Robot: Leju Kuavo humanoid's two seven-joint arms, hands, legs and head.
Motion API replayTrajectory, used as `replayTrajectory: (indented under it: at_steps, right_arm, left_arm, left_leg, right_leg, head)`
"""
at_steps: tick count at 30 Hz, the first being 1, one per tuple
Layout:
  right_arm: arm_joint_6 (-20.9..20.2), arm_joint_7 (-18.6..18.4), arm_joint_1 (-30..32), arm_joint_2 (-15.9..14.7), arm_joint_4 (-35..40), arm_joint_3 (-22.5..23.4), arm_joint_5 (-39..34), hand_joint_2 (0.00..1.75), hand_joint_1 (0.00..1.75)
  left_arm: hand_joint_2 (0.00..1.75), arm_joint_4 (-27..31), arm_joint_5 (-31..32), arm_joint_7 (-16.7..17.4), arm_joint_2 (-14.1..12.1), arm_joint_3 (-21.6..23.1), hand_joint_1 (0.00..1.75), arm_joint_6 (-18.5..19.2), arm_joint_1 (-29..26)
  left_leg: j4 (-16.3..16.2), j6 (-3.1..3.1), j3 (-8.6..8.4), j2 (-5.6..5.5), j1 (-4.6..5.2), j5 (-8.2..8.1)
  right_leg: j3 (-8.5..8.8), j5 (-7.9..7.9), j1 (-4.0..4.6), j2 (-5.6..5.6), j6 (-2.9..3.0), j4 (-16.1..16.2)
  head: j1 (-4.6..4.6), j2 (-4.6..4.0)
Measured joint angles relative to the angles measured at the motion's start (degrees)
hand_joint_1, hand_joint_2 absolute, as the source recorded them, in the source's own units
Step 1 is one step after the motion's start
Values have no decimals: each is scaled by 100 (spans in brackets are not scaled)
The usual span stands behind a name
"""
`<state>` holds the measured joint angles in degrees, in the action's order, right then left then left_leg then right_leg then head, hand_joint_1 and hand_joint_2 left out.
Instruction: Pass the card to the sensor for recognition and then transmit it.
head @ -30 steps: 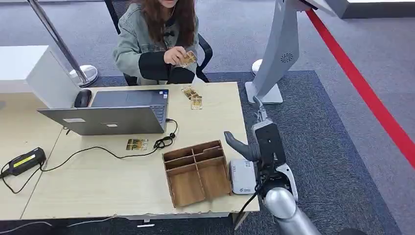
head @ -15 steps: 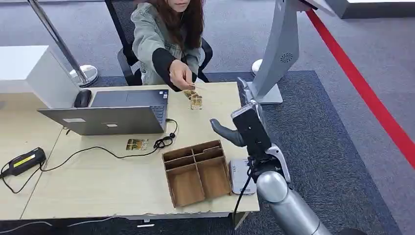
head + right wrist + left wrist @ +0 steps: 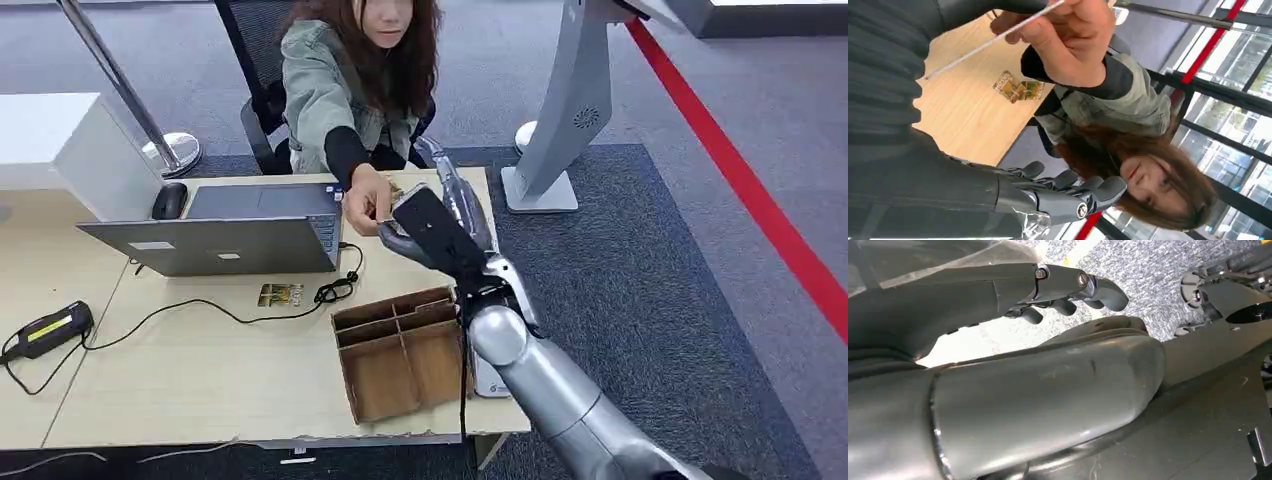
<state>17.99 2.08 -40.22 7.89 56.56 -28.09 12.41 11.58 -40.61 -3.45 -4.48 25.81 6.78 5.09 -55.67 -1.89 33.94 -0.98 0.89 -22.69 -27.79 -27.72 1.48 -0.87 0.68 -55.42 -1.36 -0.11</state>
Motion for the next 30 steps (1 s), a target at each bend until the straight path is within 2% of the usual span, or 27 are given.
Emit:
replayTrajectory:
  at_steps: [9,13,16,17,18,19,21,23,30]
  right_arm:
    - [-61,155,-253,356,-738,-155,-85,175,0]
    - [-59,223,-325,428,-981,-207,-125,175,21]
    - [-59,229,-346,446,-1112,-234,-155,175,30]
    - [-59,232,-351,448,-1143,-240,-164,175,42]
    - [-59,232,-356,454,-1184,-249,-170,175,45]
    - [-57,234,-364,459,-1221,-258,-179,175,65]
    - [-50,247,-378,461,-1285,-278,-206,175,127]
    - [-46,260,-383,463,-1333,-295,-212,175,175]
    - [-17,310,-409,465,-1466,-350,-271,175,175]
  left_arm:
    - [0,0,-52,0,-2,24,0,-4,0]
    - [0,0,-54,0,-2,26,0,-2,-3]
    - [0,0,-55,0,-2,28,0,-2,-4]
    - [0,0,-55,0,-2,28,0,-2,-4]
    - [0,0,-55,0,-2,28,0,-2,-5]
    - [0,0,-55,0,-2,33,0,-2,-4]
    - [0,0,-55,0,-2,55,0,-2,-4]
    - [0,0,-55,0,-2,89,0,-2,-6]
    - [0,0,-57,0,-2,129,0,-2,-6]
  left_leg:
    - [0,0,0,2,0,0]
    - [0,0,0,1,0,0]
    - [0,0,0,1,0,0]
    - [0,0,0,1,0,0]
    - [0,0,0,1,0,0]
    - [0,0,-1,2,0,0]
    - [-1,0,-1,1,0,0]
    - [-1,0,-1,2,0,0]
    - [-1,0,-1,2,0,0]
  right_leg:
    - [-2,0,0,0,0,0]
    - [-1,0,0,0,0,0]
    - [-1,0,-1,0,0,0]
    - [-1,0,-1,0,0,0]
    - [-1,0,-1,0,0,0]
    - [-2,0,-1,0,0,0]
    - [-2,0,-1,0,0,0]
    - [-2,0,-1,0,0,0]
    - [-3,0,-1,0,0,0]
  head:
    - [2,0]
    - [0,0]
    - [0,0]
    - [0,0]
    - [2,0]
    - [2,0]
    - [0,0]
    - [0,0]
    - [2,0]
